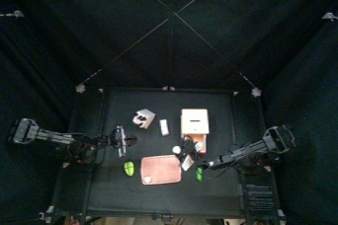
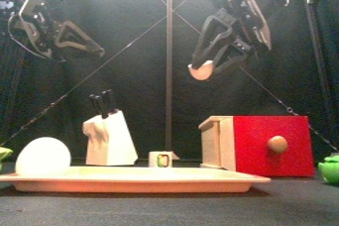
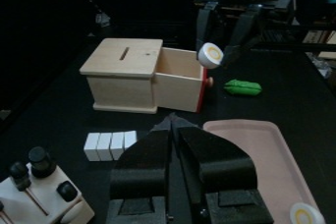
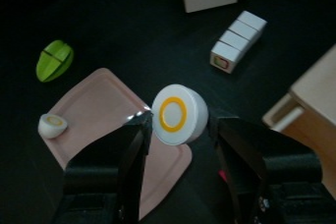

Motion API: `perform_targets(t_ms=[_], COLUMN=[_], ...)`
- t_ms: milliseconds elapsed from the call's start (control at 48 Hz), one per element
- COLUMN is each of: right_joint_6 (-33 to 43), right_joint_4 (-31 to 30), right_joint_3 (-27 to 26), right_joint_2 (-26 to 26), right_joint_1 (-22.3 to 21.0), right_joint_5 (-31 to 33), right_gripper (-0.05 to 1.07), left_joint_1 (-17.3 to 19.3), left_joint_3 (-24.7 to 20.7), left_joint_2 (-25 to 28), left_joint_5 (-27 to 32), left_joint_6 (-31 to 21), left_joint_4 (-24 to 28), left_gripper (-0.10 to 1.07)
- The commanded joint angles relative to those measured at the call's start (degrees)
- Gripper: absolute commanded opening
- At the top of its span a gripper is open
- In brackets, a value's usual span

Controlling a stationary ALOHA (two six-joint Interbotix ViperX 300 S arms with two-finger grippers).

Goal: Put egg half in drawer

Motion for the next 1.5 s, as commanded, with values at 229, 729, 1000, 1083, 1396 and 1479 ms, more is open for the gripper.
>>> perform_targets(t_ms=[229,729,1000,1083,1396,1479], right_joint_6=[17.67,22.5,22.41,22.32,22.32,22.24], right_joint_4=[-6.42,-3.96,-3.96,-3.96,-3.87,-3.6], right_joint_3=[11.43,17.84,17.67,17.49,17.14,17.23], right_joint_2=[-8.44,-10.37,-8.79,-8.26,-7.29,-7.29], right_joint_1=[0.79,0.97,0.97,0.97,0.62,0.62], right_joint_5=[1.23,1.32,1.14,1.14,1.14,1.14], right_gripper=[0.8,0.81,0.81,0.82,0.99,1.02], left_joint_1=[0.09,0.18,0.18,0.18,0.26,0.26], left_joint_3=[-0.7,-0.62,-0.62,-0.62,-0.53,-0.53], left_joint_2=[0.0,0.0,0.0,0.0,0.0,0.0], left_joint_5=[-0.26,-0.26,-0.26,-0.26,-0.26,-0.18], left_joint_6=[0.0,0.0,0.0,0.0,0.0,0.0], left_joint_4=[0.09,0.09,0.09,0.09,0.09,0.09], left_gripper=[0.48,0.48,0.48,0.48,0.48,0.48])
